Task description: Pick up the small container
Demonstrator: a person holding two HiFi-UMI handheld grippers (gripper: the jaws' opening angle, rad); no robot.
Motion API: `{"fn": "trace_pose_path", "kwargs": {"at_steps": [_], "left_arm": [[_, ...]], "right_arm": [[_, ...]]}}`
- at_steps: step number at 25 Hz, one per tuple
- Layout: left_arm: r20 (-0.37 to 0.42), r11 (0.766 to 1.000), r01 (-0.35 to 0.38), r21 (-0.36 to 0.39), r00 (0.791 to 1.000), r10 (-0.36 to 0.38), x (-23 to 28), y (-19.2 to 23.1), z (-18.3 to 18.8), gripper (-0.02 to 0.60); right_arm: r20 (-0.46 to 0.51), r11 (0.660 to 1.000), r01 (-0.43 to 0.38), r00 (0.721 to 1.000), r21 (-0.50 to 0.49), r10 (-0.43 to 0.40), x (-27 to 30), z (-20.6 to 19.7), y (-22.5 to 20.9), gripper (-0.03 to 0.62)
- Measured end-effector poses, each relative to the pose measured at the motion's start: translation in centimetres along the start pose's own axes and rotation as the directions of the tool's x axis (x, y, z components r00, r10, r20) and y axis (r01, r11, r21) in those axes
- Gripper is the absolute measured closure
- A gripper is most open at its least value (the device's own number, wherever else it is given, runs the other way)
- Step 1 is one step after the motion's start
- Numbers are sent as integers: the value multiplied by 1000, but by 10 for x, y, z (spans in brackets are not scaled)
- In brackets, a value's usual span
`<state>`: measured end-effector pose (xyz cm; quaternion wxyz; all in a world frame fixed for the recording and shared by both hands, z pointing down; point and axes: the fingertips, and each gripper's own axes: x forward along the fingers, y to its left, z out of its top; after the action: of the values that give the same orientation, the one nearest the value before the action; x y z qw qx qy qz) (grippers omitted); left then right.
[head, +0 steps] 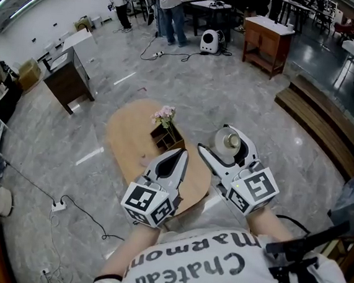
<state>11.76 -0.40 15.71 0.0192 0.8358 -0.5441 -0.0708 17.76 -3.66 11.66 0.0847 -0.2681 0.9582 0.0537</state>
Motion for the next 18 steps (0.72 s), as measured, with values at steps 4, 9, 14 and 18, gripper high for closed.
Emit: {"fn": "trace_pose_path", "kwargs": {"at_steps": [4, 9, 14, 18], "left_arm": [[3, 1000, -2, 4, 1000, 2, 5, 1, 2, 568], [3, 1000, -5, 8, 1000, 5, 9, 4, 3, 568], [2, 1000, -5, 13, 1000, 5, 9, 6, 3, 568], [-2, 1000, -8, 13, 1000, 8, 10, 3, 3, 568]], "right_arm": [[3, 1000, -5, 1000, -1, 5, 2, 1, -5, 265], [13, 1000, -7, 1000, -1, 7, 5, 2, -8, 266], [18, 1000, -6, 1000, 4, 5, 7, 1, -8, 266], [21, 1000, -5, 1000, 8, 5, 4, 3, -10, 264]]}}
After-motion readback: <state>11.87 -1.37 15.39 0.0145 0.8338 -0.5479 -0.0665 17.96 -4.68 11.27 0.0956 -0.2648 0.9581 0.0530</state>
